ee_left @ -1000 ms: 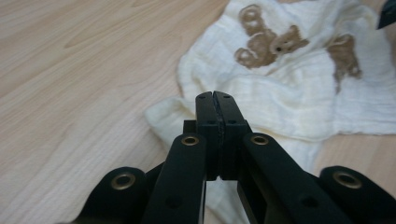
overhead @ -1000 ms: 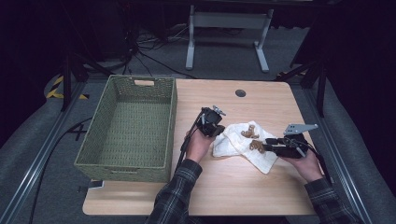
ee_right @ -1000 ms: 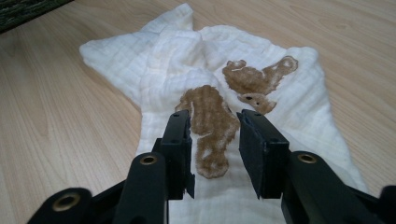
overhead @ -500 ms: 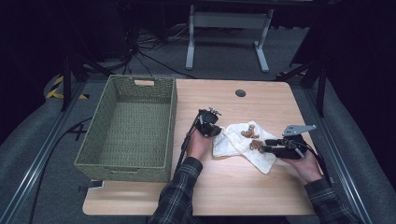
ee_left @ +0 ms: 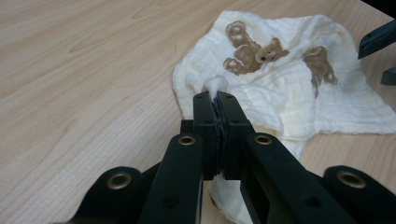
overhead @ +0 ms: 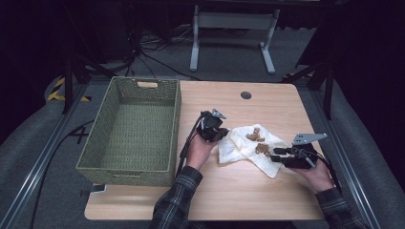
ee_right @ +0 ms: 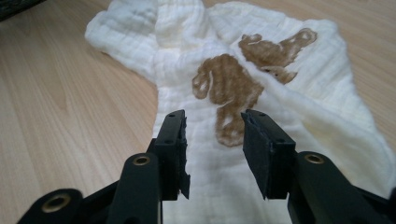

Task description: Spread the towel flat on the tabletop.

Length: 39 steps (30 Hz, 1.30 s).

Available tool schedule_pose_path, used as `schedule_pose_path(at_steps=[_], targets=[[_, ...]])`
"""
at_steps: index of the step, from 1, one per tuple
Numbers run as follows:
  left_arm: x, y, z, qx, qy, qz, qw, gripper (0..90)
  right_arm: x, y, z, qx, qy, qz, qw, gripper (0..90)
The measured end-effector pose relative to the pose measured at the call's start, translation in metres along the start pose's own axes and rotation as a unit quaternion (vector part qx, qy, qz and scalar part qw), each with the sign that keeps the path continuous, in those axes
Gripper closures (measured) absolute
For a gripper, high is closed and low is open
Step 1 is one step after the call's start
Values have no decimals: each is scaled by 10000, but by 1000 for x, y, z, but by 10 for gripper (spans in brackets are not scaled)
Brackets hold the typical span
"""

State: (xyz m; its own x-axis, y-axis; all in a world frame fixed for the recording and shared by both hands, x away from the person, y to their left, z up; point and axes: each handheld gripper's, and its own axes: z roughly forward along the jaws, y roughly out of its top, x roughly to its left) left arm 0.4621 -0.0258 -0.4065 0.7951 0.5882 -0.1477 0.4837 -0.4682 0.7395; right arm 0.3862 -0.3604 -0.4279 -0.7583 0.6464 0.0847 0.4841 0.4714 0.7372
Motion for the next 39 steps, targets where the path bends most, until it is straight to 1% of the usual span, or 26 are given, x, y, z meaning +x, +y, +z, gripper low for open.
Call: schedule_pose_path(at_steps=[3,4,5,6,7,12,13,14,15,16,17,18,19,20,21,22,24,26,27,28,30,34,35,36,37,39], targets=[[-6,-1,-5,-57,-21,39,10000,880,4,-4,1,64,20,9,10000,587],[-7,-2,-7,-56,-28,101,9999,880,5,-5,0,90,51,7,9999,586],[-11,-3,-9,-89,-90,90,9999,880,6,-7,0,99,43,9,9999,584],[-13,-4,-11,-118,-146,127,9997,880,8,-10,0,143,54,-9,9999,579],[-15,-6,-12,-115,-134,154,9997,880,10,-12,0,164,88,-10,9998,578],[-24,-11,-16,-205,-290,196,9992,880,15,-21,2,319,112,-68,9994,570],[-26,-12,-16,-182,-306,241,9991,880,17,-23,2,388,133,-85,9991,568],[-28,-13,-16,-194,-325,236,9990,880,19,-24,3,400,126,-133,9990,571],[-30,-15,-16,-191,-362,242,9989,880,20,-25,3,404,158,-104,9990,571],[-33,-16,-15,-182,-368,239,9989,880,21,-26,4,451,189,-129,9987,574],[-33,-17,-15,-144,-384,302,9987,880,22,-26,4,470,161,-163,9986,581],[-35,-18,-15,-171,-424,251,9986,880,23,-27,5,499,165,-169,9985,594],[-36,-19,-15,-175,-450,258,9985,880,25,-28,6,551,173,-217,9981,602],[-37,-21,-15,-139,-452,272,9985,880,26,-29,7,567,110,-293,9979,619],[-38,-22,-15,-133,-470,299,9984,880,26,-29,7,579,85,-313,9978,634],[-39,-24,-15,-129,-509,245,9983,880,26,-28,7,587,81,-304,9978,654],[-41,-26,-13,-74,-537,294,9981,880,26,-29,6,589,-34,-383,9975,763],[-43,-29,-12,-57,-533,306,9981,880,25,-30,5,594,-38,-369,9975,857],[-43,-30,-12,-22,-528,347,9980,880,24,-30,4,609,-26,-373,9974,880],[-44,-30,-12,-15,-521,336,9981,880,23,-31,3,604,-29,-380,9974,886],[-44,-31,-13,-24,-559,319,9979,880,21,-30,0,567,1,-309,9979,891],[-48,-34,-16,-13,-588,359,9976,880,20,-30,-8,447,7,-288,9986,894],[-49,-35,-18,36,-599,396,9974,880,20,-31,-11,427,3,-290,9987,894],[-51,-37,-19,22,-597,374,9975,880,21,-33,-14,409,10,-266,9988,894],[-52,-38,-20,54,-592,406,9974,880,20,-34,-16,392,26,-261,9989,894],[-55,-42,-22,126,-595,410,9973,880,20,-38,-21,408,29,-208,9989,894]])
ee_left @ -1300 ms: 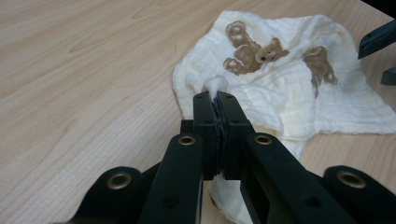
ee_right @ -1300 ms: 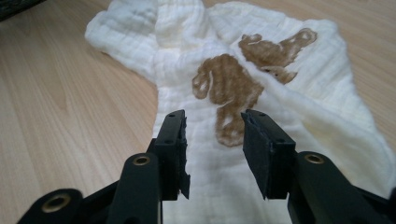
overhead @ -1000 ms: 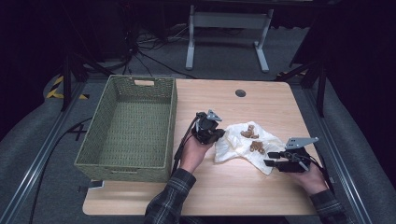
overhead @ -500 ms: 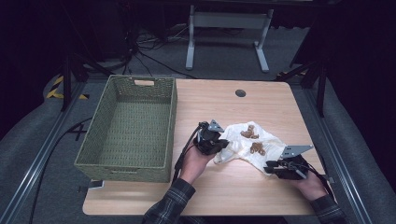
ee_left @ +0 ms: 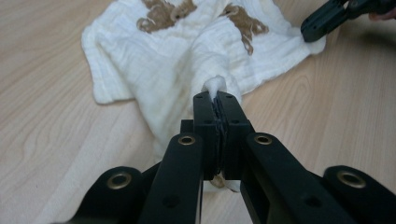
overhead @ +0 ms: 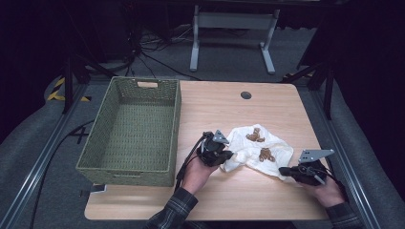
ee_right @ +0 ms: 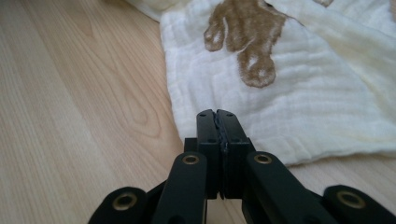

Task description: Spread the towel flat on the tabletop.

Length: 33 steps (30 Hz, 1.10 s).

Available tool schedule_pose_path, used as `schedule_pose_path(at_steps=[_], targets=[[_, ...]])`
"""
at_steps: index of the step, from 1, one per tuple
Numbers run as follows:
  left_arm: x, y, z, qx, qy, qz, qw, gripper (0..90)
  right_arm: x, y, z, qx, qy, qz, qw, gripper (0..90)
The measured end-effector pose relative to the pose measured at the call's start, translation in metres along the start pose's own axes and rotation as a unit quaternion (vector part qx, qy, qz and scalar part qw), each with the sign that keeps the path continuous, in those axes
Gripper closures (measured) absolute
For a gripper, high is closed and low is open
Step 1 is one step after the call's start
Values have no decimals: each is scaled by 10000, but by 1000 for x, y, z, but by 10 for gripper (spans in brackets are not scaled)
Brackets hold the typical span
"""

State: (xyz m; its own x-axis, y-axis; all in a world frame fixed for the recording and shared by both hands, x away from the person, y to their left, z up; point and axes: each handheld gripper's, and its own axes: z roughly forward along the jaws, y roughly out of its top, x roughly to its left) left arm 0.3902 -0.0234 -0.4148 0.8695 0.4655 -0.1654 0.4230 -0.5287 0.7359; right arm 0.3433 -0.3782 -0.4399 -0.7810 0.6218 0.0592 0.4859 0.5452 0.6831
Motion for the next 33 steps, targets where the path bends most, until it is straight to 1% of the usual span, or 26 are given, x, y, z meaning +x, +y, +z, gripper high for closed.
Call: schedule_pose_path(at_steps=[2,5,6,7,8,9,10,11,13,14,15,16,17,18,22,23,24,26,28,29,30,32,33], targets=[[-5,-5,-1,92,6,-19,10000,879,0,-4,-4,-5,1,19,10000,894],[-11,-14,-1,262,-49,-5,9996,876,0,-11,-10,8,-5,67,10000,893],[-12,-17,-1,319,-80,21,9995,874,0,-13,-11,23,-11,59,10000,892],[-14,-18,0,329,-118,4,9994,869,0,-14,-12,23,-4,30,10000,889],[-16,-19,1,324,-67,1,9995,839,0,-15,-12,15,-7,31,10000,873],[-17,-19,1,390,-14,4,9992,799,0,-15,-13,-7,-1,35,10000,837],[-16,-19,1,344,5,39,9994,764,0,-15,-14,-44,-1,26,10000,802],[-16,-19,2,314,25,5,9995,718,0,-14,-15,-93,-13,53,9999,771],[-15,-18,2,300,83,-16,9995,672,0,-12,-18,-183,-39,41,9998,733],[-14,-17,1,370,112,-7,9993,656,-1,-12,-19,-234,-45,60,9997,720],[-14,-17,1,370,112,-7,9993,648,-1,-12,-19,-234,-45,60,9997,720],[-13,-17,3,336,171,-29,9993,640,-3,-11,-21,-308,-57,143,9994,703],[-10,-14,5,321,231,-56,9992,633,-5,-11,-22,-337,-69,166,9993,694],[-10,-14,5,321,231,-56,9992,631,-5,-11,-22,-337,-69,166,9993,694],[-5,-8,8,320,383,-106,9987,612,-10,-7,-23,-373,-123,216,9990,683],[-2,-6,11,311,427,-160,9985,612,-11,-7,-23,-380,-125,218,9990,683],[0,-4,13,378,470,-183,9980,602,-13,-5,-24,-404,-138,220,9988,681],[4,-2,17,393,540,-195,9976,598,-16,-2,-24,-438,-170,265,9985,675],[10,3,19,409,671,-171,9968,595,-20,2,-24,-454,-216,274,9984,673],[14,4,20,342,676,-193,9969,594,-21,3,-24,-489,-223,277,9982,674],[17,5,21,357,676,-302,9966,593,-23,5,-24,-482,-221,276,9982,674],[23,9,24,449,747,-297,9957,588,-24,7,-23,-508,-245,268,9981,674],[25,11,26,394,761,-321,9958,587,-25,8,-23,-520,-247,262,9980,673]])
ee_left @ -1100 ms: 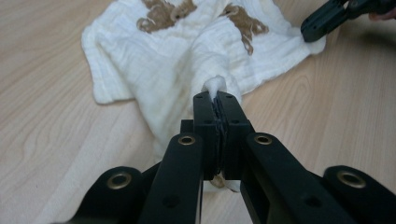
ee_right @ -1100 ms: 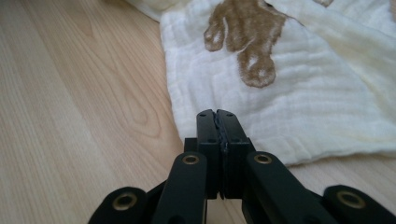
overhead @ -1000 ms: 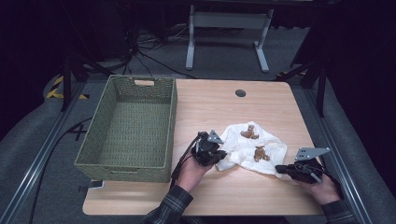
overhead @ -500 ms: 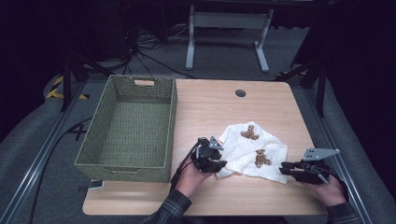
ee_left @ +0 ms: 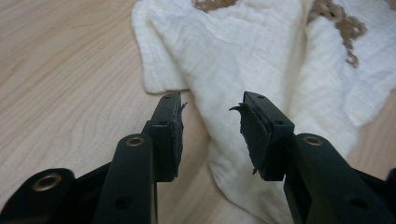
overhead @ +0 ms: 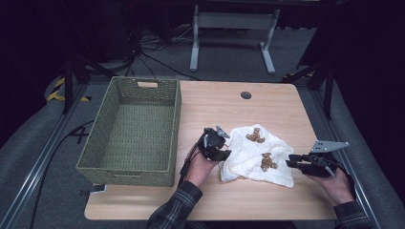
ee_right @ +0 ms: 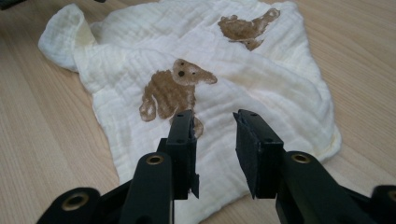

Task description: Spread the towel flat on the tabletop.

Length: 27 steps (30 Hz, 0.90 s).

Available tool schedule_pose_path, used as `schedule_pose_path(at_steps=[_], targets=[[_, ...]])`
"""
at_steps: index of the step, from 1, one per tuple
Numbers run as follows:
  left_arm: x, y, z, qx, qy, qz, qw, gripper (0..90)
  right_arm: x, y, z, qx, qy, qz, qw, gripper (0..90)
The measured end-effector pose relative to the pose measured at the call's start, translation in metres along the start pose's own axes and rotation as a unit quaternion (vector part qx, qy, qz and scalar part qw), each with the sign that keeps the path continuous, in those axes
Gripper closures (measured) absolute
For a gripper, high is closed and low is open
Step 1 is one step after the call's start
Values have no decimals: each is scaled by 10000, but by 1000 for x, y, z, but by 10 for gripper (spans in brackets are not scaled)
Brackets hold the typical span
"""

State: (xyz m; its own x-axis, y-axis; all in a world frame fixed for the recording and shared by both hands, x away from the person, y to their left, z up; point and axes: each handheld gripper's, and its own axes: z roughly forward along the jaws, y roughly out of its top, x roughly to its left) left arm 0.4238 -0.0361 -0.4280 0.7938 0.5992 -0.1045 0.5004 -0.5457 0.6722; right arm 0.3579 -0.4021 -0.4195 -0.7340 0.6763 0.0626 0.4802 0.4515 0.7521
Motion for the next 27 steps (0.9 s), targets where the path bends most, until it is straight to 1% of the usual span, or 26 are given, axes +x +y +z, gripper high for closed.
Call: schedule_pose_path(at_steps=[2,3,5,6,8,9,11,12,15,17,18,19,21,22,23,24,25,27], targets=[[5,5,4,-41,57,-49,10000,585,-1,1,0,-3,-7,10,10000,672],[8,8,6,30,82,-2,10000,585,-2,2,0,-1,-11,-3,10000,671],[11,12,11,38,124,-92,9999,586,-4,3,1,-6,-25,-7,10000,666],[14,14,14,57,140,-65,9999,591,-5,4,1,-8,-26,14,10000,666],[17,18,22,68,191,-126,9997,597,-7,6,1,-46,-62,17,10000,665],[19,20,24,119,222,-84,9996,601,-9,7,1,-30,-67,3,10000,665],[22,22,29,52,242,-153,9996,614,-12,9,2,-34,-102,4,9999,665],[23,23,33,90,298,-179,9994,617,-14,11,3,-32,-123,3,9999,664],[27,25,40,187,353,-173,9991,640,-21,20,6,-45,-201,11,9998,664],[29,25,44,225,295,-210,9991,658,-27,25,9,-59,-263,-6,9996,664],[29,26,45,271,293,-209,9990,669,-30,28,11,-69,-279,14,9996,664],[29,26,47,265,327,-183,9989,681,-34,31,13,-70,-304,29,9995,664],[28,26,51,310,340,-177,9988,725,-42,37,20,-83,-339,48,9994,665],[28,26,53,351,342,-118,9987,748,-46,38,23,-67,-352,30,9994,666],[28,26,54,317,339,-137,9988,773,-51,41,28,-111,-366,48,9993,669],[28,26,54,307,307,-122,9990,796,-55,43,33,-55,-361,69,9993,669],[29,27,54,309,296,-109,9990,824,-58,45,38,17,-411,75,9991,669],[28,27,55,311,263,-117,9991,860,-64,48,46,72,-420,95,9990,672]])
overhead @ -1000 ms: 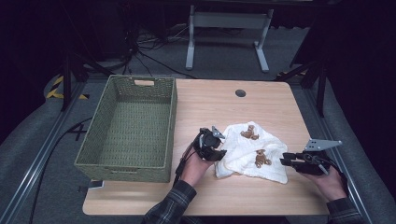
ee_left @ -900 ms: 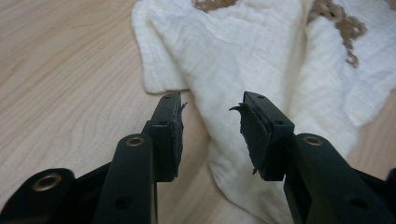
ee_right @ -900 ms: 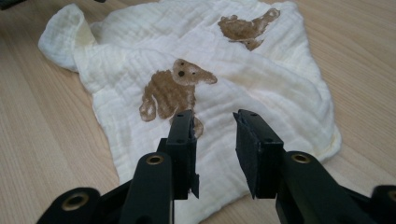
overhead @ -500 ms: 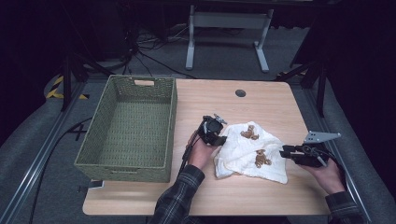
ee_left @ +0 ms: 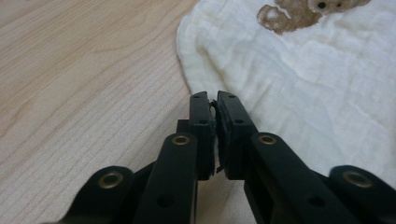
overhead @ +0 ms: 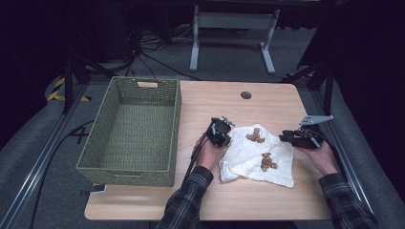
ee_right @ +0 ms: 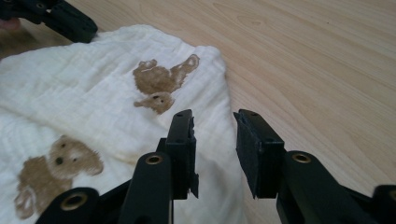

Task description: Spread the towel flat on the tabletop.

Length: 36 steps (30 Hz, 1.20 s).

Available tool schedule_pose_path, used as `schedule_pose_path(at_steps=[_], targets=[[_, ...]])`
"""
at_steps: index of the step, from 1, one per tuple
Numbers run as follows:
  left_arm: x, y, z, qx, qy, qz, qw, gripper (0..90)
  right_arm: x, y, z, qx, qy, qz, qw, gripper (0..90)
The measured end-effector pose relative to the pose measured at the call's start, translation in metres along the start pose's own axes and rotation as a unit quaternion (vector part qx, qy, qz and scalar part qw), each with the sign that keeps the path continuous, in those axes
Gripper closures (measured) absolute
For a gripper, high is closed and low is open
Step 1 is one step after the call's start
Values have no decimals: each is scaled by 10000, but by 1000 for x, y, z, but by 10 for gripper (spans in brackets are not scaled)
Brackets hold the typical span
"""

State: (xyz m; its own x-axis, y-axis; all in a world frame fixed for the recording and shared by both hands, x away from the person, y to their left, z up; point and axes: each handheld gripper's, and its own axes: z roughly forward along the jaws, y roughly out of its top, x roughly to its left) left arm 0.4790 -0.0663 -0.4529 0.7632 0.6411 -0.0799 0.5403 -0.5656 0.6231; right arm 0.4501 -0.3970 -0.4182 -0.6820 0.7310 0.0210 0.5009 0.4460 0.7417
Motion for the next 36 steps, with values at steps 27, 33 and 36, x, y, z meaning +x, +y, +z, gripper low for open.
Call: schedule_pose_path(at_steps=[27,33,36], targets=[[5,1,2,-42,-100,-108,9999,879,35,10,15,27,539,-438,9976,893],[5,2,1,-30,-86,-94,9999,879,70,7,25,270,1059,-705,9915,892],[5,1,2,-39,-95,-88,9999,880,82,1,29,362,1257,-829,9879,872]])
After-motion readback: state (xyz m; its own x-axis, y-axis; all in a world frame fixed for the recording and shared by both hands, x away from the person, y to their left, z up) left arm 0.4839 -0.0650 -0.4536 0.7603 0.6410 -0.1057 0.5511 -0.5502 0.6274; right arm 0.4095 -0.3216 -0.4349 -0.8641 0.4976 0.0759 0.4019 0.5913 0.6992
